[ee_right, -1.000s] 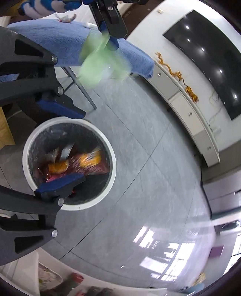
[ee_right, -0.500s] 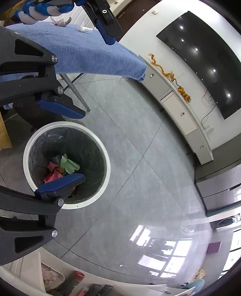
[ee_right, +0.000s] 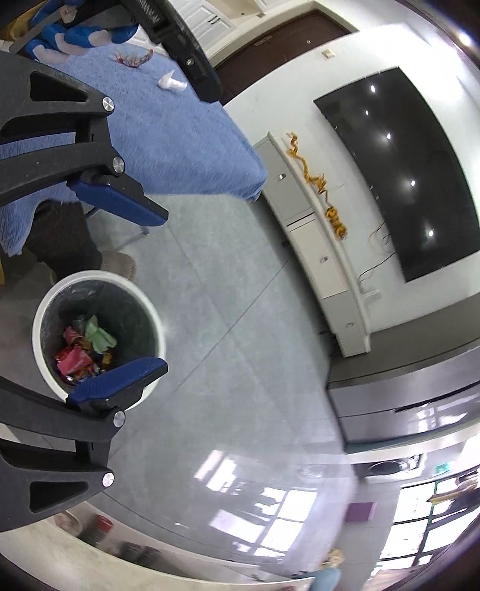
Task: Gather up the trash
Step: 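Move both open grippers back over the tissue and clear plastic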
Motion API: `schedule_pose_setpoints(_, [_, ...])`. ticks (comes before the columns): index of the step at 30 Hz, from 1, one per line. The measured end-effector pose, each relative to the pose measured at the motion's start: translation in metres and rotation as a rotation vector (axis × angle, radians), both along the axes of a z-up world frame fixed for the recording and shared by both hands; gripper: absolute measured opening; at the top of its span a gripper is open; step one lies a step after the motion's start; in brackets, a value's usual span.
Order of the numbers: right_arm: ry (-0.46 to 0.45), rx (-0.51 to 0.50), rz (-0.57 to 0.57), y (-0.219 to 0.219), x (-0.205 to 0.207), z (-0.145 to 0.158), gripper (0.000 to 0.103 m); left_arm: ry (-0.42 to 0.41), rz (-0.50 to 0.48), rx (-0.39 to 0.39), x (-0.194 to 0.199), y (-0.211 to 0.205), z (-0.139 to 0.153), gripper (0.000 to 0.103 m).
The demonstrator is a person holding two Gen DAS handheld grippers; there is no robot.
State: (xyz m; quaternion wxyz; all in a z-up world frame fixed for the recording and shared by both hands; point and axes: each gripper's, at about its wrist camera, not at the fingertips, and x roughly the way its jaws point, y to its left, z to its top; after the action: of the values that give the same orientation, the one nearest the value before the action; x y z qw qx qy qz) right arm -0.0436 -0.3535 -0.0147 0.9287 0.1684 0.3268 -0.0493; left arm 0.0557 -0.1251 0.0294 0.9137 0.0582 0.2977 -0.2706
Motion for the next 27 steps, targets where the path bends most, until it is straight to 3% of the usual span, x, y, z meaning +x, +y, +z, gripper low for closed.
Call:
schedule_pose_setpoints(5, [-0.063, -0.085, 0.014, 0.027, -0.007, 0.029, 0.085, -0.045, 0.074, -0.031, -0.008, 0.038, 0.014, 0.075])
schedule_pose_setpoints(7, [-0.095, -0.114, 0.014, 0.038, -0.009, 0.041, 0.094, -0.066, 0.104, -0.044, -0.012, 0.053, 0.019, 0.077])
schedule_pose_setpoints(12, [-0.159, -0.184, 0.000, 0.064, -0.012, 0.066, 0.102, -0.096, 0.182, -0.080, -0.019, 0.095, 0.027, 0.081])
schedule_pose_setpoints(19, [-0.229, -0.231, 0.011, 0.100, -0.005, 0.095, 0.103, -0.149, 0.293, -0.116, -0.022, 0.159, 0.033, 0.081])
schedule_pose_setpoints(27, [-0.282, -0.237, 0.066, 0.140, 0.014, 0.108, 0.103, -0.124, 0.384, -0.116, -0.014, 0.234, 0.028, 0.081])
